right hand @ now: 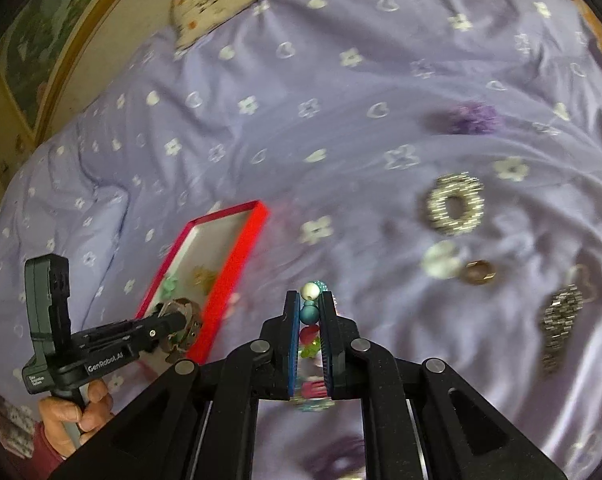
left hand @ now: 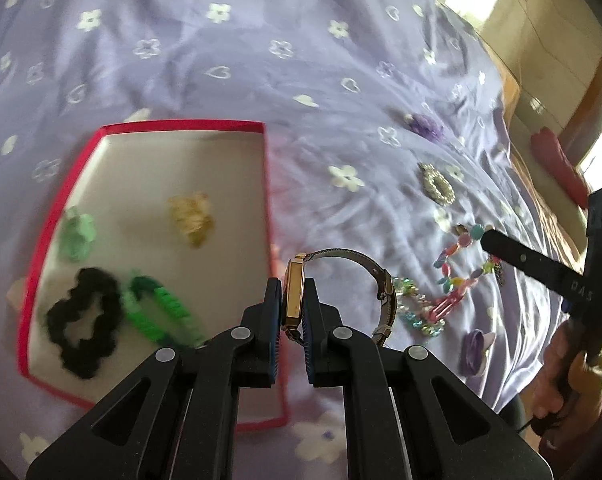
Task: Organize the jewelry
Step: 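Carry the watch with the left tool while the right tool carries the beaded bracelet into the box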
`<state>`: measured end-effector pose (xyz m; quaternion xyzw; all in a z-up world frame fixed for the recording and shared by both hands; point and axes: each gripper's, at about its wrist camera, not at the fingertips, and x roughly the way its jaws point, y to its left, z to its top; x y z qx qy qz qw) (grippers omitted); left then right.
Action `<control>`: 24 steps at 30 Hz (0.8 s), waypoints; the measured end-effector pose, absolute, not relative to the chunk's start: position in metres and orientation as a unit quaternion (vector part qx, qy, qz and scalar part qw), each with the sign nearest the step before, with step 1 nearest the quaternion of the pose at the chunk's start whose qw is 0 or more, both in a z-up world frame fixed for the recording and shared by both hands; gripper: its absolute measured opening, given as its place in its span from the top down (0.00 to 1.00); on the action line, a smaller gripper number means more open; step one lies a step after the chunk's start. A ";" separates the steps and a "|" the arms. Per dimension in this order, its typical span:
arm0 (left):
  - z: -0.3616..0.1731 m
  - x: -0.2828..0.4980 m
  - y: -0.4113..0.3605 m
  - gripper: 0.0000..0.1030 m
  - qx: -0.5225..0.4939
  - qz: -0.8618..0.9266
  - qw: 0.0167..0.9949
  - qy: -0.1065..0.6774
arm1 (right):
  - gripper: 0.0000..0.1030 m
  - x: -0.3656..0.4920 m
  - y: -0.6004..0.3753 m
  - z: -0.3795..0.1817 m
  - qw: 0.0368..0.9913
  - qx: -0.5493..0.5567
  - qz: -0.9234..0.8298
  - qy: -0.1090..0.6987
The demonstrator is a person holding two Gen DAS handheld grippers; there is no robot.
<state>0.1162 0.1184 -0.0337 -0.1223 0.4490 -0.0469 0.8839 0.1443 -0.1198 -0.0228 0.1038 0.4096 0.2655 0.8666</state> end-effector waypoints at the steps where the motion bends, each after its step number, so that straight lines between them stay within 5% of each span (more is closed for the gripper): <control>1: -0.034 0.113 0.124 0.92 -0.126 -0.042 0.884 0.448 | 0.92 0.142 -0.113 -0.023 0.865 0.100 0.271 0.410; 24: -0.046 0.077 0.225 0.92 -0.168 0.049 0.881 0.441 | 0.92 0.125 0.018 -0.026 0.824 0.055 0.372 0.425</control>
